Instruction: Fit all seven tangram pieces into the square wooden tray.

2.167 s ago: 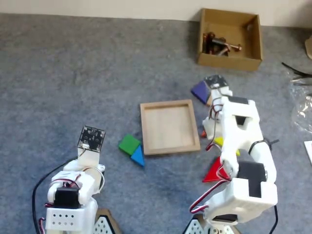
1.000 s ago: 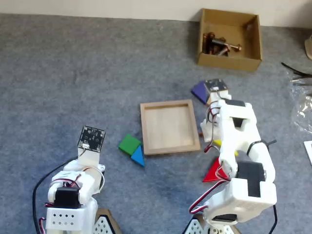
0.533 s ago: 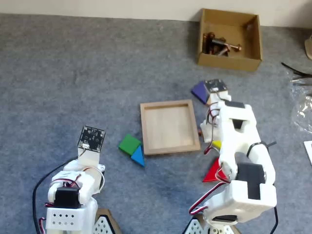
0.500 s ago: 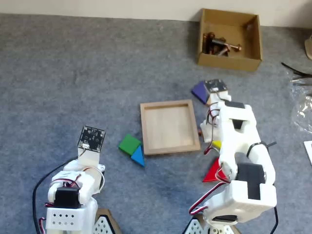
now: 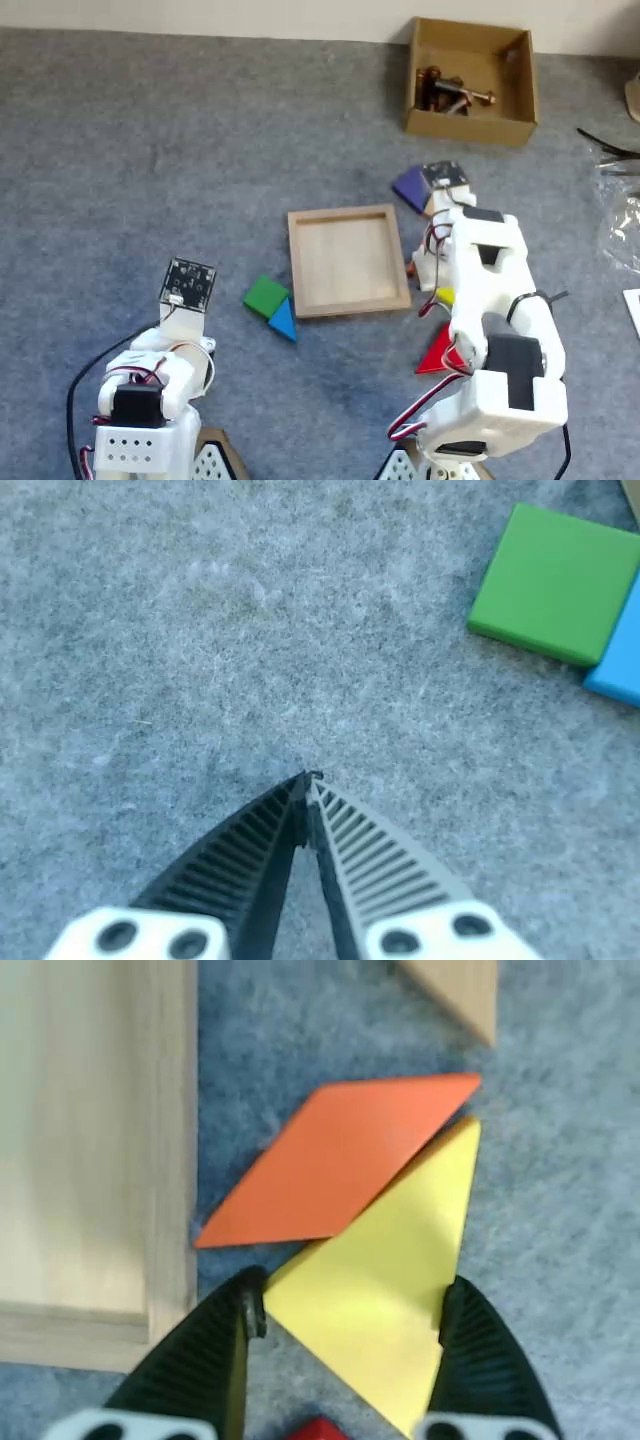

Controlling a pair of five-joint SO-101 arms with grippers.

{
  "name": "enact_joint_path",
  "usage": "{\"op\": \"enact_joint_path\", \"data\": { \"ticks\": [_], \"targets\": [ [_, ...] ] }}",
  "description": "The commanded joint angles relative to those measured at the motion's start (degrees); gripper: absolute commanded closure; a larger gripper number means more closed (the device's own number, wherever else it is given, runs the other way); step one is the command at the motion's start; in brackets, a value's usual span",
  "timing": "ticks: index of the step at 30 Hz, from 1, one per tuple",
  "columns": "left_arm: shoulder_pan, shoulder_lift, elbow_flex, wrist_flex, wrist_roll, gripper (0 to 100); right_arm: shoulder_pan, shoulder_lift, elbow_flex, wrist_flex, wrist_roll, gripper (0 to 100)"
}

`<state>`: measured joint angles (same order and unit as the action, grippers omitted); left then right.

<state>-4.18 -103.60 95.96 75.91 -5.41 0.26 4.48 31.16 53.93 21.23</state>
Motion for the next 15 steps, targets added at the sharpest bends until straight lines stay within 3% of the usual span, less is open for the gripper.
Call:
{"op": "enact_joint_path", "data": {
  "ticks": [1, 15],
  "targets": [
    [1.4, -0.3, 1.2, 0.2, 0.4, 99, -0.7, -0.8, 0.0, -1.0, 0.6, 89.7],
    [1.4, -0.3, 1.2, 0.2, 0.4, 99, -1.1, -1.0, -9.8, 10.9, 0.6, 89.9]
  ]
}}
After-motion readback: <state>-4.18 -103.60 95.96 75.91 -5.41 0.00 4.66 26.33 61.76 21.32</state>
